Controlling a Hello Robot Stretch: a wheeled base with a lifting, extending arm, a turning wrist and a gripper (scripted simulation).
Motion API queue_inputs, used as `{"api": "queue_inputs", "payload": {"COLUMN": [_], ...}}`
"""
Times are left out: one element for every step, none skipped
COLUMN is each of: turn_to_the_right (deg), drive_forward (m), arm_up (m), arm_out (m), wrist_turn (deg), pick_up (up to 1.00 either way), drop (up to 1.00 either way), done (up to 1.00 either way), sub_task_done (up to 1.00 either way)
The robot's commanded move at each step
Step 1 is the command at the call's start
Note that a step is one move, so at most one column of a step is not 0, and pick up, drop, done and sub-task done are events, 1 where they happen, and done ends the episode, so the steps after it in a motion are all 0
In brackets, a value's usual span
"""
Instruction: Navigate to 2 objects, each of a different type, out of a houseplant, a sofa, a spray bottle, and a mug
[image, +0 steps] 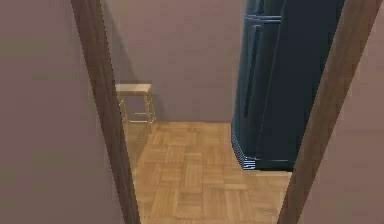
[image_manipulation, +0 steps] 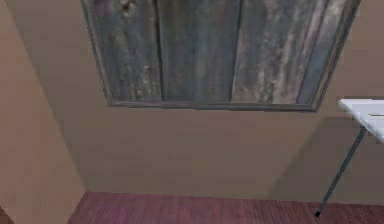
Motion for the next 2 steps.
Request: {"api": "queue_inputs", "payload": {"turn_to_the_right": [-3.0, 0.0], "drive_forward": [0.00, 0.75], "arm_up": [0.00, 0.00], "arm_out": [0.00, 0.00], "wrist_turn": [0.0, 0.0], "pick_up": [0.00, 0.00], "drop": [0.00, 0.00], "done": [0.00, 0.00], "sub_task_done": [0.00, 0.00]}}
